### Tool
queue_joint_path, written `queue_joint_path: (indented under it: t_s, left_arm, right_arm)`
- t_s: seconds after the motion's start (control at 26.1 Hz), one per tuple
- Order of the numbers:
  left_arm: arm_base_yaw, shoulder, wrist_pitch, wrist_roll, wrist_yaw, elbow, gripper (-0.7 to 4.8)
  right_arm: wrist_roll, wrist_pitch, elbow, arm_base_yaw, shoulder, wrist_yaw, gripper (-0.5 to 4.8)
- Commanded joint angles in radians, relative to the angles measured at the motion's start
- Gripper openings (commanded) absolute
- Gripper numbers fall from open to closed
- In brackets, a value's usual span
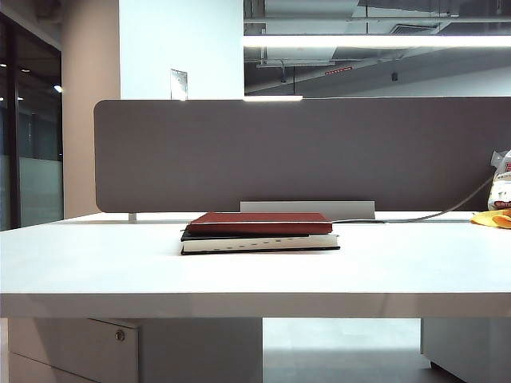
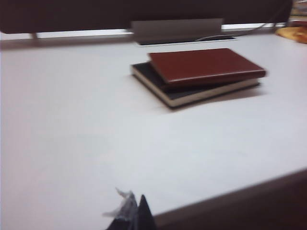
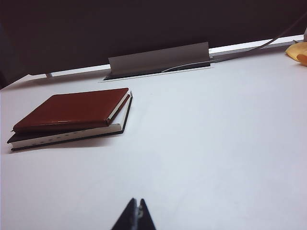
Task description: Pick up the red book and place it on top of the black book.
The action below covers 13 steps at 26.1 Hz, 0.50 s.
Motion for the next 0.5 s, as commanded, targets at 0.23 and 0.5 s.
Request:
queue_joint_path:
  t_s: [0.23, 0.5]
  left_arm:
    - [0.001, 0.000, 0.015, 0.063, -0.156, -0.005, -0.04]
    - [0.001, 0.000, 0.015, -0.013, -0.383, -0.005, -0.04]
  right_arm:
    - [-0.002, 0.014, -0.003, 0.002, 0.000, -0.001, -0.01]
    - [-0.002, 0.014, -0.003, 0.002, 0.000, -0.001, -0.01]
